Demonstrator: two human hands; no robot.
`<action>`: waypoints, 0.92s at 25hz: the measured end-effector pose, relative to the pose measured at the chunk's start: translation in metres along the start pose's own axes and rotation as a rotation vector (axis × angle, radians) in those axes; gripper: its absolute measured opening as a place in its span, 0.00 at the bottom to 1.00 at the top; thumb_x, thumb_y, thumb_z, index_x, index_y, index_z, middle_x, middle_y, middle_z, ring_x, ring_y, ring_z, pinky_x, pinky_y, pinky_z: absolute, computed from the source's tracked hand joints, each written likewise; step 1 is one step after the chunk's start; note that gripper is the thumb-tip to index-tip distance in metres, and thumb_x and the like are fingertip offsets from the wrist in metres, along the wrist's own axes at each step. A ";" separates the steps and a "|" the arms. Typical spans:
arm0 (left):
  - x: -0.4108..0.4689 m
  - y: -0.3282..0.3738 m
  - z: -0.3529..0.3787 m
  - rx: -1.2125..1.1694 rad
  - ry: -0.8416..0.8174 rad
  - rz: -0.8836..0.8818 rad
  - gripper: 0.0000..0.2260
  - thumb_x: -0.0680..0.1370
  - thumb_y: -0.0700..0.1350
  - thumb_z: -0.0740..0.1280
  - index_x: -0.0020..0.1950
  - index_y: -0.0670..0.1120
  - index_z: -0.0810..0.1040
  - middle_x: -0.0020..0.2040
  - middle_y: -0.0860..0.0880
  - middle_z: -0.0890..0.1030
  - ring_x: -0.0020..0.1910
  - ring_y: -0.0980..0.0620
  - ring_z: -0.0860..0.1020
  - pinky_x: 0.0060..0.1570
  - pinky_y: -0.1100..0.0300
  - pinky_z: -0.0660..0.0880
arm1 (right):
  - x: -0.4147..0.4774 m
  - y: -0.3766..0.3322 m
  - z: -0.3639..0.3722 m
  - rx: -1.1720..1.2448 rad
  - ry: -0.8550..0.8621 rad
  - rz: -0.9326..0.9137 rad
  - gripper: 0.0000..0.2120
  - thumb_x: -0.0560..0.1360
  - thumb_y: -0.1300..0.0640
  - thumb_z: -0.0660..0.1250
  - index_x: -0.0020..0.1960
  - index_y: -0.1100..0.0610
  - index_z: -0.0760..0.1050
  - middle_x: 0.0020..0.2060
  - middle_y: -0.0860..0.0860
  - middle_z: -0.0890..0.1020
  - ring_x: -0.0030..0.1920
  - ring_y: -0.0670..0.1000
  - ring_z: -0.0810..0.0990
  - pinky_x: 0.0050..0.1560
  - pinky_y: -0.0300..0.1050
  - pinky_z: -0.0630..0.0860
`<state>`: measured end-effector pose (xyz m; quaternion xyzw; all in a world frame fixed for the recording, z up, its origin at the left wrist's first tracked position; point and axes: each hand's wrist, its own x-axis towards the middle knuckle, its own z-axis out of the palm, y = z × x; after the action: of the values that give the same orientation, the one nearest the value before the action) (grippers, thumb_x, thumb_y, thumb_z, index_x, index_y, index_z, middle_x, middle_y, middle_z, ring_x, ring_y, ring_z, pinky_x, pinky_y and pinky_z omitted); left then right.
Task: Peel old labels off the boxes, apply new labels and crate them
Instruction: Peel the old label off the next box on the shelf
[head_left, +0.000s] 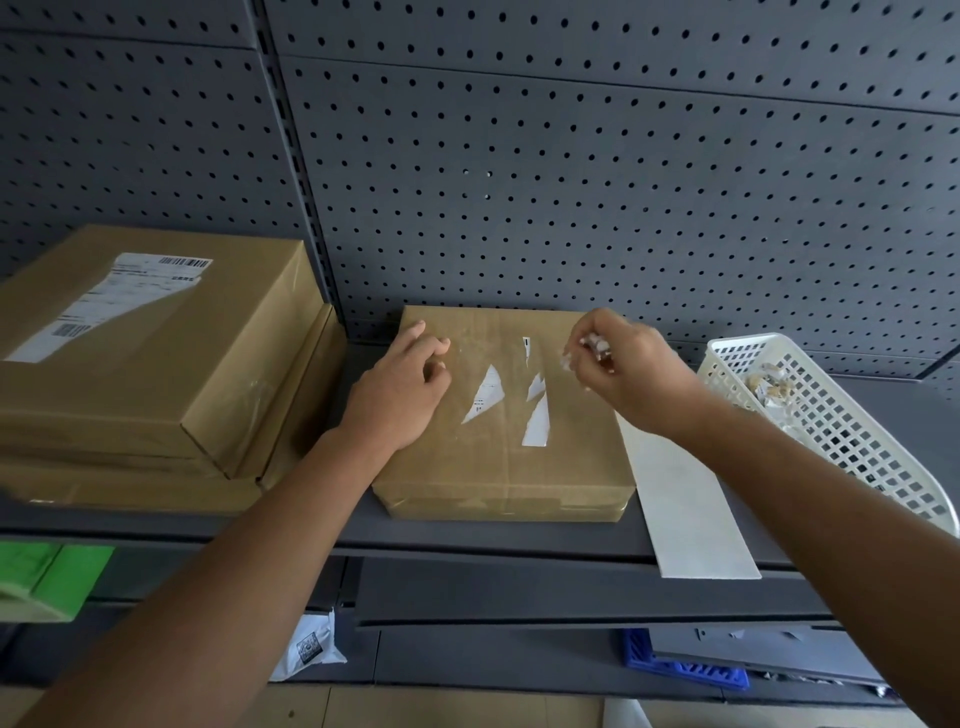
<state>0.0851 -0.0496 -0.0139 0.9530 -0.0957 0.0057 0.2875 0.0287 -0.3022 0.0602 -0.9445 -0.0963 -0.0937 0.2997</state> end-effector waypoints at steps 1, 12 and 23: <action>0.000 0.000 0.000 0.001 0.001 -0.001 0.16 0.84 0.52 0.55 0.72 0.57 0.70 0.81 0.59 0.55 0.69 0.49 0.72 0.65 0.45 0.66 | 0.002 -0.001 -0.002 0.053 0.006 0.033 0.03 0.77 0.57 0.67 0.49 0.57 0.76 0.41 0.50 0.83 0.41 0.53 0.82 0.47 0.49 0.80; 0.000 0.002 -0.002 -0.007 0.015 0.010 0.16 0.84 0.52 0.55 0.71 0.57 0.71 0.81 0.59 0.56 0.70 0.48 0.72 0.65 0.45 0.65 | -0.019 0.002 0.024 -0.128 -0.240 -0.245 0.10 0.71 0.67 0.66 0.41 0.55 0.81 0.40 0.39 0.76 0.35 0.40 0.74 0.41 0.35 0.73; -0.001 0.002 -0.002 0.002 0.022 0.009 0.17 0.84 0.51 0.54 0.72 0.57 0.71 0.81 0.59 0.56 0.71 0.49 0.71 0.66 0.44 0.65 | -0.016 0.005 0.019 -0.159 -0.356 -0.239 0.02 0.73 0.57 0.73 0.43 0.55 0.83 0.45 0.46 0.79 0.42 0.46 0.78 0.47 0.44 0.76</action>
<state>0.0834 -0.0503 -0.0110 0.9527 -0.0970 0.0174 0.2876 0.0162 -0.2974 0.0388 -0.9487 -0.2511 0.0326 0.1893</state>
